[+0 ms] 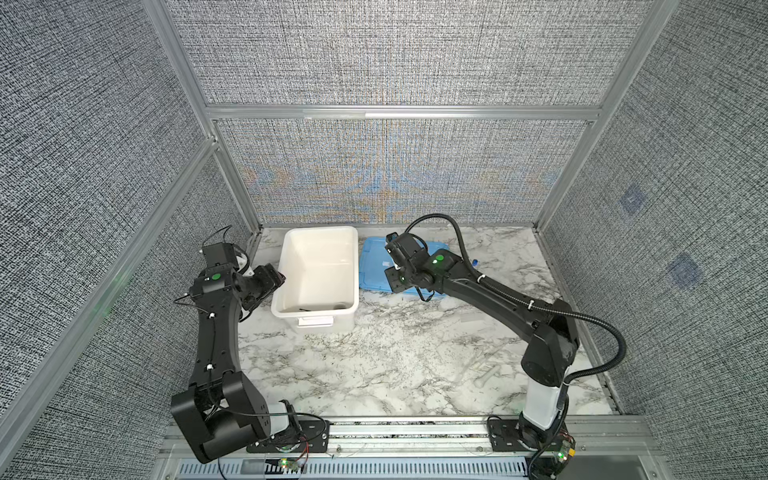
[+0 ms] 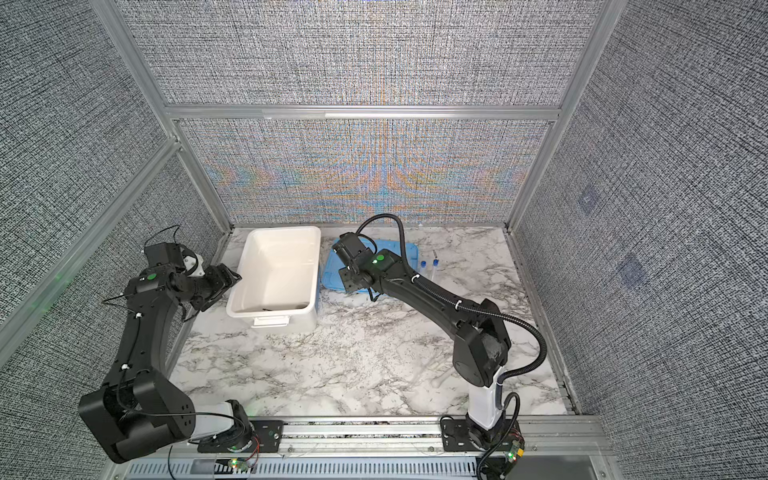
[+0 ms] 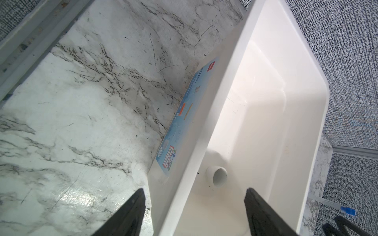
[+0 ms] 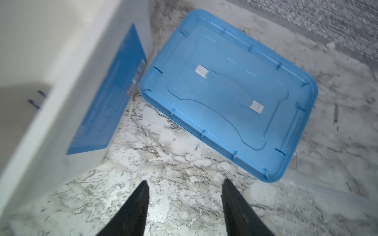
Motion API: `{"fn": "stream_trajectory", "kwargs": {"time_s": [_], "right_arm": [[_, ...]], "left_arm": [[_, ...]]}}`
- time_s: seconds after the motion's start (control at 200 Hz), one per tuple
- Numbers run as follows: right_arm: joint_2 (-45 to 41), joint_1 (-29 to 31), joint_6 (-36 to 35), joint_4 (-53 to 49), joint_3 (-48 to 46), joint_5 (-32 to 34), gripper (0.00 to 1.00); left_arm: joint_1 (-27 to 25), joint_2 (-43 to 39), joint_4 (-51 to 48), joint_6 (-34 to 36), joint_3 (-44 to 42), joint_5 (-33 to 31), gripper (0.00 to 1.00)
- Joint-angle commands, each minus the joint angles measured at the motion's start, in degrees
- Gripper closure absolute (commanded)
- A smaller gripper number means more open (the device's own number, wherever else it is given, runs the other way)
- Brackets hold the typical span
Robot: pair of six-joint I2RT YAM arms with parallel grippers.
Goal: Organize the chemistry lab equipment
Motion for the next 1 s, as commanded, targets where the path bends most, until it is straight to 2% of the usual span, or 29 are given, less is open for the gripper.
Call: {"fn": "stream_trajectory", "kwargs": {"time_s": [0.0,0.135,0.375,0.64,0.795,0.995], "right_arm": [[0.06,-0.17,11.19,0.10,-3.32,7.21,0.36],[0.11,-0.18,18.50,3.93,-9.84,5.78,0.34],[1.11,-0.93,21.04,13.46,-18.48,5.03,0.33],[4.66,-2.83,17.51,26.09,-23.15,2.54,0.33],[7.68,-3.23,16.11,28.50,-22.28,1.61,0.33],[11.93,-3.48,14.03,30.87,-20.50,6.15,0.33]], "left_arm": [[-0.02,-0.30,-0.47,0.58,0.02,-0.36,0.22],[-0.02,-0.50,0.15,-0.17,-0.42,-1.60,0.22],[-0.03,0.64,0.32,-1.29,-1.21,-2.29,0.22],[-0.03,1.51,-1.02,-0.74,0.13,-3.29,0.24],[-0.02,1.13,-0.66,-0.50,-0.54,-3.23,0.23],[-0.02,0.81,-1.01,-0.24,-0.67,-3.25,0.23]]}}
